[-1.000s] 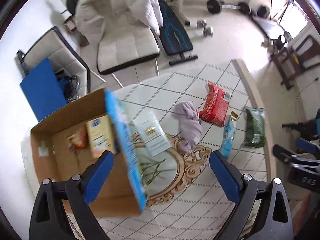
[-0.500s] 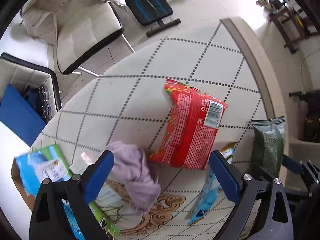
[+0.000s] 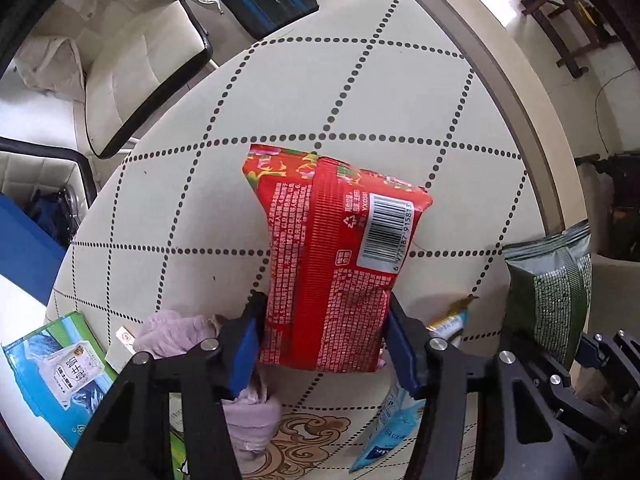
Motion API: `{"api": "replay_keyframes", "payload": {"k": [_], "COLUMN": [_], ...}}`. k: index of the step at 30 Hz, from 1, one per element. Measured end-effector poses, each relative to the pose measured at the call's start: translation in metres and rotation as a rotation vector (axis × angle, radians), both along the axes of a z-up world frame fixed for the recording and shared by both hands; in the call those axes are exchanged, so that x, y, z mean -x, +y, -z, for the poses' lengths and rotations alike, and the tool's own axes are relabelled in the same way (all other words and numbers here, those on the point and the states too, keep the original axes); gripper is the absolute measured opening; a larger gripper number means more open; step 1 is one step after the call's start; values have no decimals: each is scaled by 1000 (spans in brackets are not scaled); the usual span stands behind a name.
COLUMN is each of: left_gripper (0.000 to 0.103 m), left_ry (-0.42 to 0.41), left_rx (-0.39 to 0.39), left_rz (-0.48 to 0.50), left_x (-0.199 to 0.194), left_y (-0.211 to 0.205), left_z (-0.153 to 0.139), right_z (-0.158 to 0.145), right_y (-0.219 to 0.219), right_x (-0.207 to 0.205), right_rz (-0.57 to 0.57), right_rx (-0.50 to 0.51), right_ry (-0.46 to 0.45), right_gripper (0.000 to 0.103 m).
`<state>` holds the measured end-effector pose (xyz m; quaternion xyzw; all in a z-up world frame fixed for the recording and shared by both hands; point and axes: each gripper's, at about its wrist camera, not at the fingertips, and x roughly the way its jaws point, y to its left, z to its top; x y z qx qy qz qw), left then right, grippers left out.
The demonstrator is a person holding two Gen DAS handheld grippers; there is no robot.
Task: Organize soft objects
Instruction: 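Lower both packets into the box beside the tissue pack and release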
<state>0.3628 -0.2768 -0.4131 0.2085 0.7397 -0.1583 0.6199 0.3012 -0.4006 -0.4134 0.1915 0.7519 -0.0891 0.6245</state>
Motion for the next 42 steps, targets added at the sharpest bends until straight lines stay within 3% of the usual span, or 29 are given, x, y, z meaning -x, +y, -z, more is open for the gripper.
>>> {"api": "replay_keyframes", "payload": {"k": [6, 14, 20, 25, 28, 32, 38, 42], "left_gripper": [45, 45, 45, 45, 45, 45, 45, 45], "left_ry": [-15, -128, -240, -326, -370, -366, -301, -248], "left_rx": [74, 216, 334, 347, 295, 241, 163, 120], "left_rz": [-99, -241, -364, -465, -514, -606, -674, -673], "left_x": [0, 31, 49, 61, 65, 64, 48, 25], "left_y": [20, 80, 174, 269, 328, 403, 483, 509], "left_z": [-26, -115, -192, -234, -239, -226, -179, -141], "right_z": [-14, -82, -149, -195, -210, -211, -168, -133], "right_y": [1, 25, 98, 186, 246, 331, 418, 454], "right_x": [11, 34, 46, 39, 33, 21, -1, -15], "right_rz": [16, -15, -129, -236, -308, -382, -416, -412], "right_rx": [-24, -75, -138, -193, -214, -234, -245, -232], "right_ry": [-24, -160, -260, -316, -328, -308, -213, -137], "right_gripper": [30, 29, 29, 29, 29, 29, 29, 29]}}
